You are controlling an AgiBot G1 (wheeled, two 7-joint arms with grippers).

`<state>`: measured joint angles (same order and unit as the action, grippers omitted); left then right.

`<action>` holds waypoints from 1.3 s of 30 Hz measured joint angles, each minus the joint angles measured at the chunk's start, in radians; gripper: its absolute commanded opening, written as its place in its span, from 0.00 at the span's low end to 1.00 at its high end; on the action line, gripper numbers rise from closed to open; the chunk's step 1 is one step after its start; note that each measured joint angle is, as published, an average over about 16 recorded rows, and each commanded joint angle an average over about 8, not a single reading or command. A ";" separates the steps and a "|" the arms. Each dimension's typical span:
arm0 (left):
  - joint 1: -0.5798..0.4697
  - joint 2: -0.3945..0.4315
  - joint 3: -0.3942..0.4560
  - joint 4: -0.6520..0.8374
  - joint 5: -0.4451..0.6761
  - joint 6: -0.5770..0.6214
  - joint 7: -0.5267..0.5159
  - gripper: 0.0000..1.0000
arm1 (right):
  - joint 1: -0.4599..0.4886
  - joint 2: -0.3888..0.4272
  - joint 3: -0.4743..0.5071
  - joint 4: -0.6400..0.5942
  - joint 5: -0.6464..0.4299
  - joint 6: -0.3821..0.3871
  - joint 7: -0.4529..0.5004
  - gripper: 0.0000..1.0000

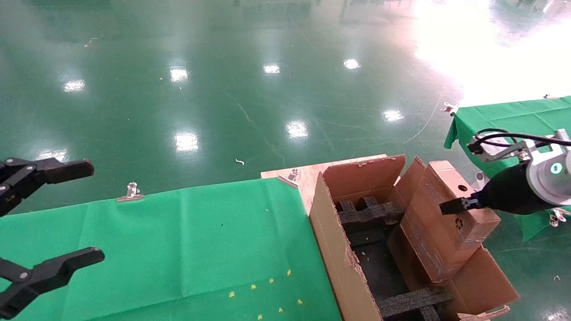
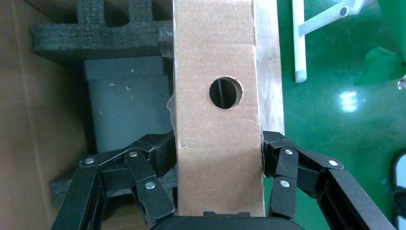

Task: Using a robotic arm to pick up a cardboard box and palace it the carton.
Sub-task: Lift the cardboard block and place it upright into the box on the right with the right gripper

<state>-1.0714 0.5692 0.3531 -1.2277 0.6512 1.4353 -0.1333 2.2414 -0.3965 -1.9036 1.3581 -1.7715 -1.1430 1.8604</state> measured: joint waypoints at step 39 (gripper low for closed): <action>0.000 0.000 0.000 0.000 0.000 0.000 0.000 1.00 | -0.225 -0.066 -0.077 -0.003 -0.186 0.251 0.143 0.00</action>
<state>-1.0714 0.5691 0.3532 -1.2277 0.6512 1.4353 -0.1333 2.0163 -0.4626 -1.9803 1.3552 -1.9579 -0.8917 2.0030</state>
